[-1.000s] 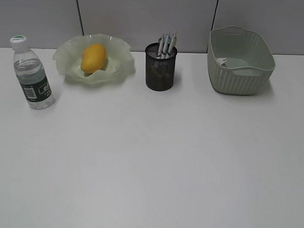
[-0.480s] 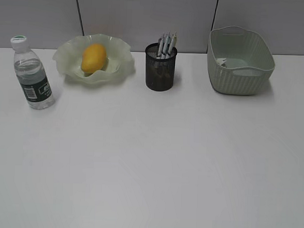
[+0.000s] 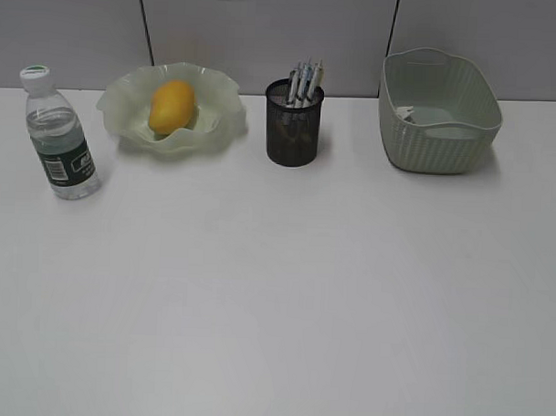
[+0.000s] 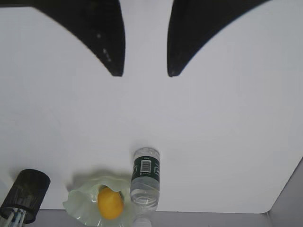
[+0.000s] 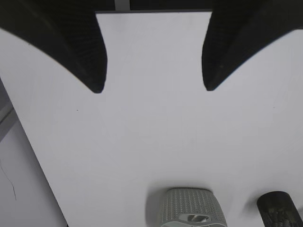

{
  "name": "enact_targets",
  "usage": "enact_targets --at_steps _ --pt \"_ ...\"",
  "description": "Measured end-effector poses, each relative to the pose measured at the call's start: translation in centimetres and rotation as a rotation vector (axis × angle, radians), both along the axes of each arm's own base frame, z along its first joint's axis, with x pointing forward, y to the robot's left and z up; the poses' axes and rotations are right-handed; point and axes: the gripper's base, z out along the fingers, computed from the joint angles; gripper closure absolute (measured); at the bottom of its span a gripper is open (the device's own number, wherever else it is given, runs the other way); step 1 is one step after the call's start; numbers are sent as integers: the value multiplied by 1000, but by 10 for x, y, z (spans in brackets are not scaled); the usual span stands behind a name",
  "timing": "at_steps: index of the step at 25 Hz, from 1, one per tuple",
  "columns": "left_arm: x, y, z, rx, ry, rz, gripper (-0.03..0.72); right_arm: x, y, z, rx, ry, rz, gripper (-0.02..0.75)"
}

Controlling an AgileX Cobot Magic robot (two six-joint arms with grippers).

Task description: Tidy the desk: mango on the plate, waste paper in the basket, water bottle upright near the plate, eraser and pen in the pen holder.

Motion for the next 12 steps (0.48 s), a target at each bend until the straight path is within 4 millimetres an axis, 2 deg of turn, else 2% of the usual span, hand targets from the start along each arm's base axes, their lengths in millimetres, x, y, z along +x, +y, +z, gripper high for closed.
enact_targets --at_steps 12 --pt "0 0 0 0 0 0 449 0 0 0 0 0 0 236"
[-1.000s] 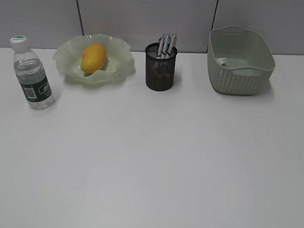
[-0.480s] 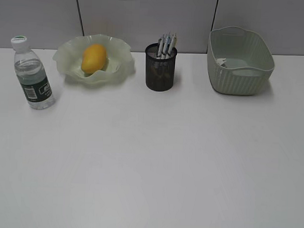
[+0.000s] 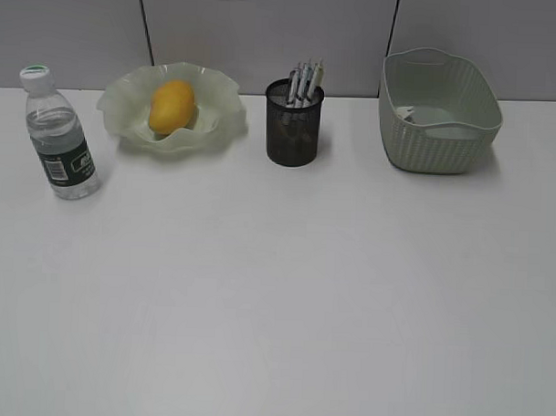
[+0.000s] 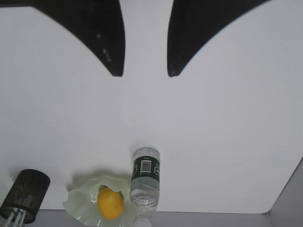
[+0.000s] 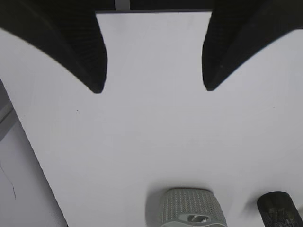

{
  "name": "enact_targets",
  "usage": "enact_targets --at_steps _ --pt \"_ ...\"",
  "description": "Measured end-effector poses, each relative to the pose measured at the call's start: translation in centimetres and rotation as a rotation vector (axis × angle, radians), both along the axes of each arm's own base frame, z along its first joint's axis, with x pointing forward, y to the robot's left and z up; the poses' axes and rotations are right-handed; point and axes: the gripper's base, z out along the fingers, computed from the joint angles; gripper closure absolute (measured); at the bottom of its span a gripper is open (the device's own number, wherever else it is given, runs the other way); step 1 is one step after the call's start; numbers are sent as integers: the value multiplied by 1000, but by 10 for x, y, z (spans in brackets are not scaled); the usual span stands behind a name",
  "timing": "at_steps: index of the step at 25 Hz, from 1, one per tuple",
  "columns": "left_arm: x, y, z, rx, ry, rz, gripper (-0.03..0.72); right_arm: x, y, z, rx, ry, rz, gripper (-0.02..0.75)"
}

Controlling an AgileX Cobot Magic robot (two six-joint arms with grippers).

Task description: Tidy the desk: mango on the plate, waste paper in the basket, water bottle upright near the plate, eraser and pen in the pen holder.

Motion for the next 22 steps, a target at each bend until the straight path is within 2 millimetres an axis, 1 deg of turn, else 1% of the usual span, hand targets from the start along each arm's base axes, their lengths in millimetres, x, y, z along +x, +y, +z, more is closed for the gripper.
enact_targets --at_steps 22 --pt "0 0 0 0 0 0 449 0 0 0 0 0 0 236"
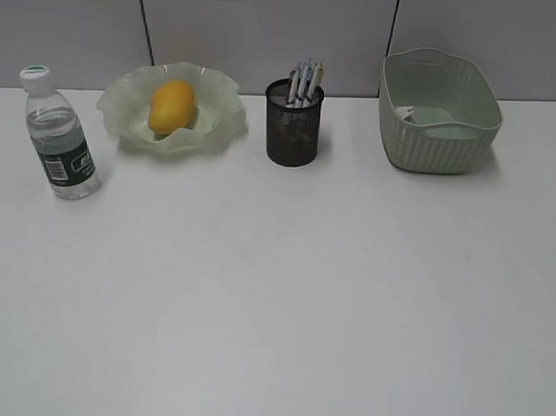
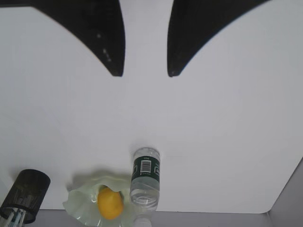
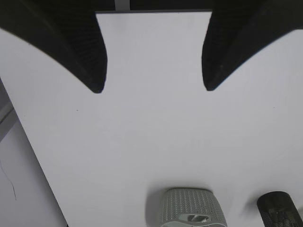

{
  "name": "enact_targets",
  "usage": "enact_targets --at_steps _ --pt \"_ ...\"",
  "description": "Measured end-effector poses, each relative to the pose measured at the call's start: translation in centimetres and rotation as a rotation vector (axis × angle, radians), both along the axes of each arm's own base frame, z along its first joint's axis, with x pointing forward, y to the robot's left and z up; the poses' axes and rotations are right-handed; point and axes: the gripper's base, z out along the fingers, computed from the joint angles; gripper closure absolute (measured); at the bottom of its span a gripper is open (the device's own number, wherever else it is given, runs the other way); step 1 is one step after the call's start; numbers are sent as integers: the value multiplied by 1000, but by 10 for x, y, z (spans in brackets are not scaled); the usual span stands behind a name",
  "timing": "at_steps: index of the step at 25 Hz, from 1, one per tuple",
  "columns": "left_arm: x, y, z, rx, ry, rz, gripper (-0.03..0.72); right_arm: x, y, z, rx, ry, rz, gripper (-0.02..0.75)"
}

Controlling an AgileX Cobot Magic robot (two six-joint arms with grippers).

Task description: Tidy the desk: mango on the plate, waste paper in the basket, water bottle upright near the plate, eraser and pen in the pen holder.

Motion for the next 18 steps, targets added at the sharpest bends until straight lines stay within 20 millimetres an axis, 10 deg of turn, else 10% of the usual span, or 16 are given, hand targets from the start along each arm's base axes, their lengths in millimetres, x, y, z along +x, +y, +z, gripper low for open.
enact_targets --at_steps 18 --pt "0 0 0 -1 0 0 451 0 0 0 0 0 0 236"
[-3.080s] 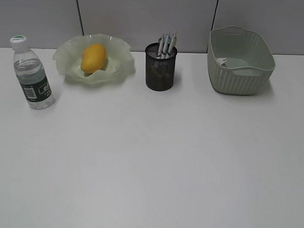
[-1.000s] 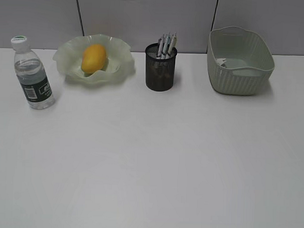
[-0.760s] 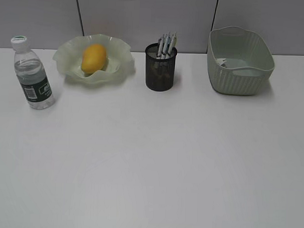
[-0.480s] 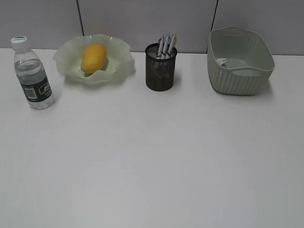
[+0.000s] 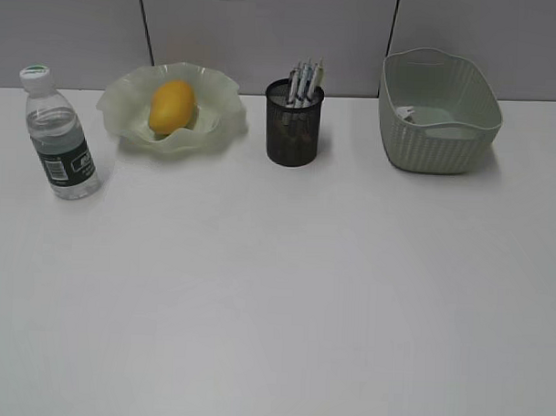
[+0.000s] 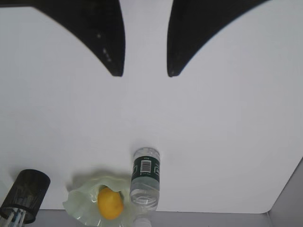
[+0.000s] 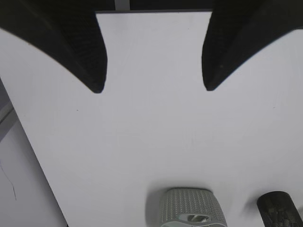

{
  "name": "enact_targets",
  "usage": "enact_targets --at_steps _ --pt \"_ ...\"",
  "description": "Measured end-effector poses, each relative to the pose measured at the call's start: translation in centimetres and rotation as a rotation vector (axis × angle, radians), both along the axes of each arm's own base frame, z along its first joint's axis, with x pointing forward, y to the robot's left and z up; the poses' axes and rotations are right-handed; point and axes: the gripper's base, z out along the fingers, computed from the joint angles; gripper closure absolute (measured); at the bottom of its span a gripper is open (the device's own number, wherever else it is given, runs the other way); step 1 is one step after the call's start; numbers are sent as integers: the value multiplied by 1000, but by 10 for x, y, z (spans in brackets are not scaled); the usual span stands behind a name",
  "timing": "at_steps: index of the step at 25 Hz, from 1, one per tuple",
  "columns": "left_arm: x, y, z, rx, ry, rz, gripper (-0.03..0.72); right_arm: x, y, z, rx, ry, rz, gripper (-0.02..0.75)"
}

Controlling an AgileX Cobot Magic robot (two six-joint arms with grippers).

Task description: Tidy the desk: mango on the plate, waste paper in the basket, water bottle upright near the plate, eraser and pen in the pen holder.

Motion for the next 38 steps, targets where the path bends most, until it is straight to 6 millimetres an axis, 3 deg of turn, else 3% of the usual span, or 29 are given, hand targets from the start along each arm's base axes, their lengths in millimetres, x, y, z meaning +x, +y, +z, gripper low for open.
enact_targets --at_steps 38 --pt "0 0 0 0 0 0 451 0 0 0 0 0 0 236"
